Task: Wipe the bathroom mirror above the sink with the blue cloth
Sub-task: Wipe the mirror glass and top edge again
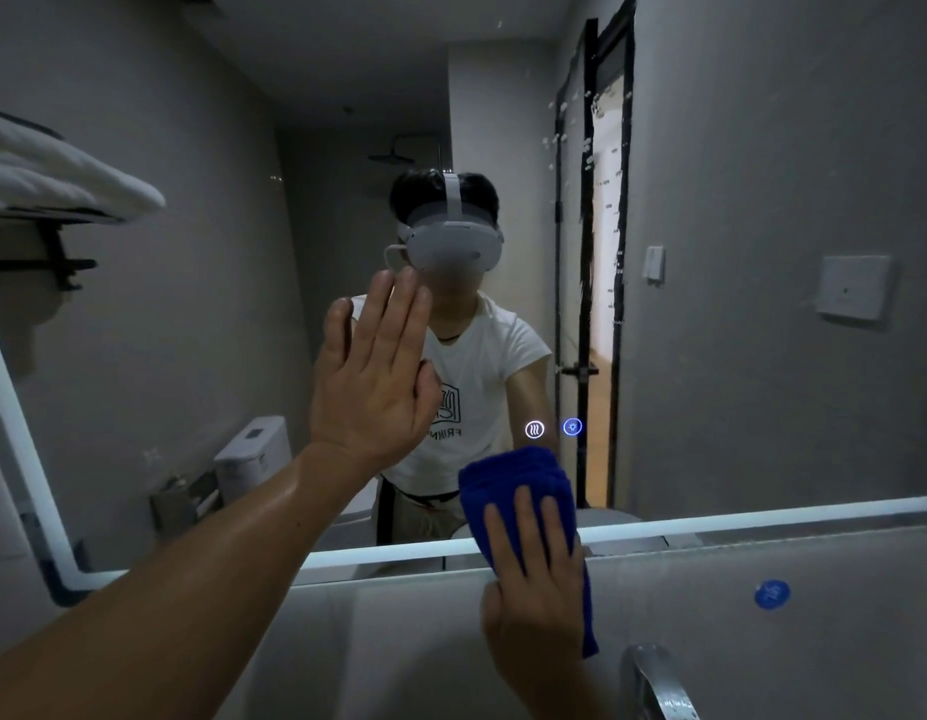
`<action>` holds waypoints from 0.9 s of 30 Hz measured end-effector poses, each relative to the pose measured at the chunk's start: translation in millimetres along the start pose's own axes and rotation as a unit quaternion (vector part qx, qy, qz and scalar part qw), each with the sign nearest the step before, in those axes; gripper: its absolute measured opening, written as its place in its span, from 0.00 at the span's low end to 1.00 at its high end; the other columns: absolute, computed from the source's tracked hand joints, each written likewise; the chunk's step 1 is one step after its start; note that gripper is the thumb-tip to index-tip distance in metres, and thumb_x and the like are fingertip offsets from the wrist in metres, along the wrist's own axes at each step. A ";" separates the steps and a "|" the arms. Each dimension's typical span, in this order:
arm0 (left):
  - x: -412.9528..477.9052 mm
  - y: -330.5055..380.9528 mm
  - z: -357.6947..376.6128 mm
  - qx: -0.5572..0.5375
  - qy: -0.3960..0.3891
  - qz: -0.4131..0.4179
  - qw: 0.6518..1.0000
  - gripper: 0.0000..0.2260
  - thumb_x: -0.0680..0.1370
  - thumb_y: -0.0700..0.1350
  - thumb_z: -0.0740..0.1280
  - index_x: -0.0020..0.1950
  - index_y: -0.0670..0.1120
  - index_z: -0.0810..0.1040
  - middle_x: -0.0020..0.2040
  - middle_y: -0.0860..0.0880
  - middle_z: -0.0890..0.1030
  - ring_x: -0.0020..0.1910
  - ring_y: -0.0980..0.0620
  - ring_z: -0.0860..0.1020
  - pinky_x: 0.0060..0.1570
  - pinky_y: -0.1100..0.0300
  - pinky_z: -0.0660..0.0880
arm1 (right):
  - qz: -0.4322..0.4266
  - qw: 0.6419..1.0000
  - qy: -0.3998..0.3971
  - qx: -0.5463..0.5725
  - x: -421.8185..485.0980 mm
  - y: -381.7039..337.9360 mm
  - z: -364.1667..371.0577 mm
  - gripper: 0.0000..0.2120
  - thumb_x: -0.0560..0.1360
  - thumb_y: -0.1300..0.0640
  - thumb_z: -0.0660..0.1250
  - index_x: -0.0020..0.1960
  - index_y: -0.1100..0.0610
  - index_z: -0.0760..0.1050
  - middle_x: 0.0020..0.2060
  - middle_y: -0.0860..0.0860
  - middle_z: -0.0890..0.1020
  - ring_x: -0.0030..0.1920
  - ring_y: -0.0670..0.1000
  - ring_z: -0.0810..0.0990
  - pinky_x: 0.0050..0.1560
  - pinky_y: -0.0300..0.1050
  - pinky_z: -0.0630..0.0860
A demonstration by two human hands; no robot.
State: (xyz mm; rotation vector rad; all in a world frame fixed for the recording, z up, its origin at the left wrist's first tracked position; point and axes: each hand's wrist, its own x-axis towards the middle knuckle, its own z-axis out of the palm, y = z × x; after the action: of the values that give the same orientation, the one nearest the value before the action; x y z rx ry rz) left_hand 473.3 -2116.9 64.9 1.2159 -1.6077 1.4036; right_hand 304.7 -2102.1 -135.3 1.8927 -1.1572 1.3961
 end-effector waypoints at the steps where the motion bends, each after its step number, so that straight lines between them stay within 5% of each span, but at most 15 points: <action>1: -0.2 -0.2 0.0 -0.003 -0.001 0.000 1.000 0.28 0.82 0.51 0.51 0.80 0.40 0.57 0.80 0.41 0.57 0.80 0.43 0.55 0.76 0.40 0.53 | 0.008 1.000 -0.004 0.019 15.7 -5.1 -4.8 0.33 0.76 0.57 0.57 0.79 0.51 0.54 0.78 0.55 0.58 0.79 0.58 0.53 0.71 0.63 0.61; 4: -0.4 -1.1 0.0 -0.007 -0.008 -0.003 1.000 0.28 0.82 0.51 0.51 0.80 0.40 0.57 0.80 0.41 0.56 0.80 0.44 0.53 0.76 0.40 0.53 | 0.072 0.995 0.034 0.066 90.3 -12.2 -23.5 0.38 0.73 0.54 0.53 0.81 0.46 0.45 0.80 0.49 0.44 0.80 0.53 0.43 0.73 0.66 0.58; 10: -0.1 -1.0 0.1 -0.012 -0.002 -0.001 1.000 0.28 0.82 0.51 0.52 0.79 0.39 0.58 0.80 0.41 0.58 0.80 0.44 0.54 0.76 0.40 0.53 | 0.083 0.992 0.062 0.074 133.6 -18.7 -26.0 0.33 0.76 0.54 0.53 0.80 0.48 0.50 0.80 0.49 0.46 0.80 0.53 0.44 0.75 0.63 0.52; 13: 0.6 -0.3 -1.2 -0.007 -0.021 -0.006 1.000 0.29 0.82 0.52 0.50 0.80 0.41 0.55 0.81 0.42 0.55 0.80 0.44 0.51 0.77 0.42 0.49 | 0.030 0.999 0.009 0.007 34.1 -12.4 7.8 0.23 0.83 0.54 0.44 0.77 0.52 0.59 0.80 0.50 0.46 0.80 0.53 0.46 0.70 0.62 0.65; 17: 1.1 0.0 -0.1 -0.010 -0.013 -0.003 1.000 0.29 0.81 0.51 0.51 0.80 0.40 0.56 0.80 0.41 0.56 0.80 0.44 0.53 0.77 0.42 0.51 | -0.003 0.998 -0.031 -0.050 -32.7 25.4 33.9 0.24 0.85 0.51 0.46 0.81 0.50 0.49 0.80 0.53 0.50 0.80 0.56 0.49 0.51 0.61 0.80; 23: 0.9 0.5 -1.0 -0.005 -0.019 -0.002 1.000 0.28 0.82 0.51 0.51 0.80 0.40 0.56 0.81 0.41 0.56 0.80 0.44 0.53 0.77 0.41 0.52 | -0.014 1.000 -0.013 0.012 46.6 1.7 -8.7 0.45 0.72 0.56 0.68 0.81 0.48 0.47 0.80 0.51 0.49 0.79 0.57 0.50 0.71 0.63 0.54; 27: -1.2 -1.2 1.9 -0.012 -0.007 0.002 1.000 0.28 0.83 0.51 0.52 0.80 0.40 0.56 0.80 0.41 0.56 0.80 0.44 0.53 0.77 0.41 0.52 | 0.051 0.996 0.018 0.068 139.4 -30.0 -28.7 0.34 0.74 0.55 0.56 0.80 0.49 0.53 0.80 0.52 0.51 0.79 0.56 0.49 0.75 0.58 0.48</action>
State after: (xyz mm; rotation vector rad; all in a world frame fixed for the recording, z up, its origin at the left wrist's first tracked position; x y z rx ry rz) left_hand 475.0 -2118.5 63.8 1.2117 -1.6334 1.3785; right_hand 331.0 -2110.1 7.5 1.9160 -1.1823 1.5940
